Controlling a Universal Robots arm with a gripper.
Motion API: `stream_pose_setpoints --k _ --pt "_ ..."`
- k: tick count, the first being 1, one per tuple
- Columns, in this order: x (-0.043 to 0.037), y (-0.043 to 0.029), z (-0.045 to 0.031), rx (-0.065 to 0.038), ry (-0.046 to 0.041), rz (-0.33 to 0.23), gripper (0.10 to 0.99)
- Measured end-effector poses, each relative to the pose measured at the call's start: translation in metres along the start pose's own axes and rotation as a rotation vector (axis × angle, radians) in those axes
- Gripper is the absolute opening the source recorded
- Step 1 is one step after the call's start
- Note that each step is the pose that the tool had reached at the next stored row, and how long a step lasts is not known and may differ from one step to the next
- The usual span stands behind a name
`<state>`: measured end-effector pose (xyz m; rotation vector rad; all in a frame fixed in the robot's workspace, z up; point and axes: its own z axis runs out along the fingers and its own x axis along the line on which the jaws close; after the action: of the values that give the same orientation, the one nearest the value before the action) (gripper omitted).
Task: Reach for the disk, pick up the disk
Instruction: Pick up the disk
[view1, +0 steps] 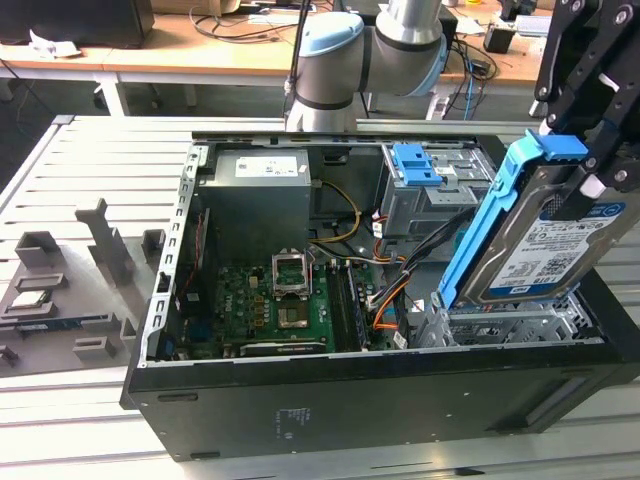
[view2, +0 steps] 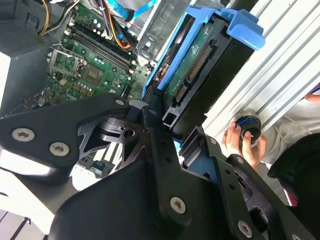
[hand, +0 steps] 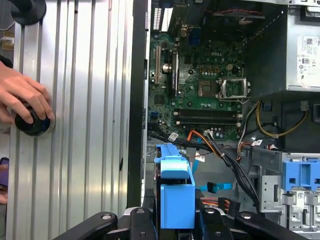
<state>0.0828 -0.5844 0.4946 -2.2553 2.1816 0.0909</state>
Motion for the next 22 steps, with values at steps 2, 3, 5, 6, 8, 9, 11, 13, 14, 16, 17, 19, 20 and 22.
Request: stream_pose_setpoints --k 2,3,5,6,8,9,11,13,14,16,17,19,20,22 --pt "0.0001 -0.0046 0.0 0.0 0.0 0.0 0.365" --pt "0.0002 -0.0064 0.0 0.0 0.0 0.0 0.365" --pt "0.0003 -0.0092 0.0 0.0 -0.0001 0.0 0.365" --pt "0.0003 -0.0106 0.0 0.0 -0.0001 0.0 0.365" --pt "0.0004 -0.0131 -0.0001 0.0 0.0 0.0 0.365" --pt "0.0005 -0.0143 -0.0001 0.0 0.0 0.0 0.365" --pt "0.0005 -0.0168 -0.0001 0.0 0.0 0.0 0.365" --pt "0.0006 -0.0192 -0.0001 0.0 0.0 0.0 0.365" --pt "0.0006 -0.0209 -0.0002 0.0 0.0 0.0 0.365" --pt "0.0007 -0.0229 -0.0002 0.0 0.0 0.0 0.365" --pt "0.0007 -0.0249 -0.0002 0.0 0.0 0.0 0.365" --pt "0.0008 -0.0273 -0.0002 0.0 -0.0001 0.0 0.365" --pt "0.0009 -0.0283 -0.0002 0.0 -0.0001 0.0 0.365" --pt "0.0009 -0.0301 -0.0003 0.0 -0.0001 0.0 0.365"
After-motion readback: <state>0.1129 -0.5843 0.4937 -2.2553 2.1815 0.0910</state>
